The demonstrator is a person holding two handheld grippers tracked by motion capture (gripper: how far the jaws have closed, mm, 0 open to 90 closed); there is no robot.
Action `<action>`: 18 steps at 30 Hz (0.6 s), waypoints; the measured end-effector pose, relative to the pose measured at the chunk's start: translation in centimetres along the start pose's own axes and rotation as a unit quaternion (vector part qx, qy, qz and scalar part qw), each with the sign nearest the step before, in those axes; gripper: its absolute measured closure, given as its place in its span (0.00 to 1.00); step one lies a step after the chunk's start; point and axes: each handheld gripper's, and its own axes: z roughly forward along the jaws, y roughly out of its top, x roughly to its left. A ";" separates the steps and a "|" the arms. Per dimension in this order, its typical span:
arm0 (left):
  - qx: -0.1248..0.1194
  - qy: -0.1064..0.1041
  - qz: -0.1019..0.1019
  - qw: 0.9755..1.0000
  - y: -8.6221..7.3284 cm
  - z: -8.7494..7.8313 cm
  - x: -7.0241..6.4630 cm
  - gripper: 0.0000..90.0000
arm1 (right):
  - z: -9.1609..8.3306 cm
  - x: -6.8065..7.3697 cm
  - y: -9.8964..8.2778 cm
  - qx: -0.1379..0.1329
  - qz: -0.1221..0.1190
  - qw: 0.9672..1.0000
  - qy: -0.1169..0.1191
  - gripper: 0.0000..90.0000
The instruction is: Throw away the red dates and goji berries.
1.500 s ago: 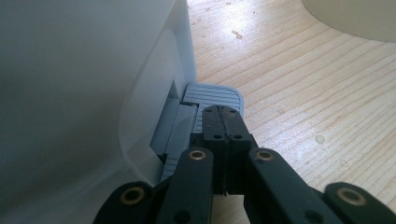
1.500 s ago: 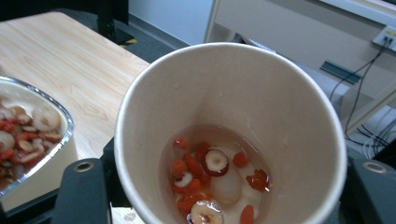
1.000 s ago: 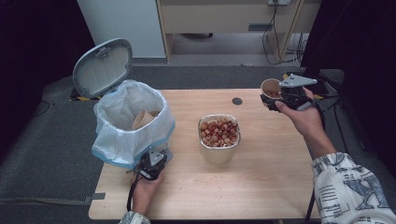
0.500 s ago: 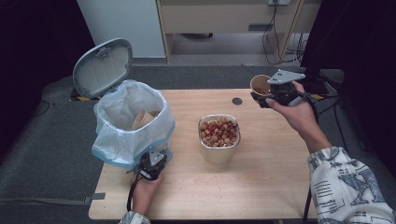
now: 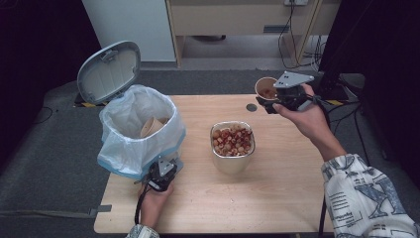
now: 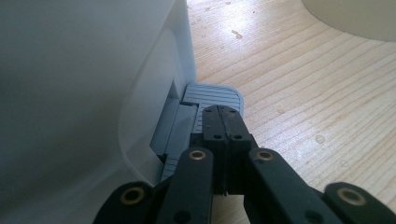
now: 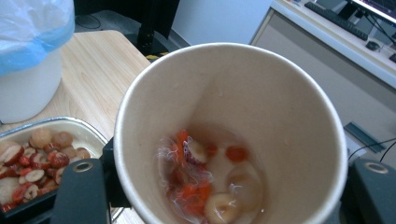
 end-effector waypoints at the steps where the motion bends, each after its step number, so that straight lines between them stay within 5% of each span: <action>1: 0.000 0.000 0.000 1.000 0.0 0.0 0.0 0.99 | 0.0 0.1 0.1 -0.002 -0.005 1.000 -0.001 0.34; 18: 0.001 0.000 0.001 1.000 0.0 0.0 0.0 0.99 | 0.0 1.4 2.2 -0.024 -0.095 0.995 -0.016 0.34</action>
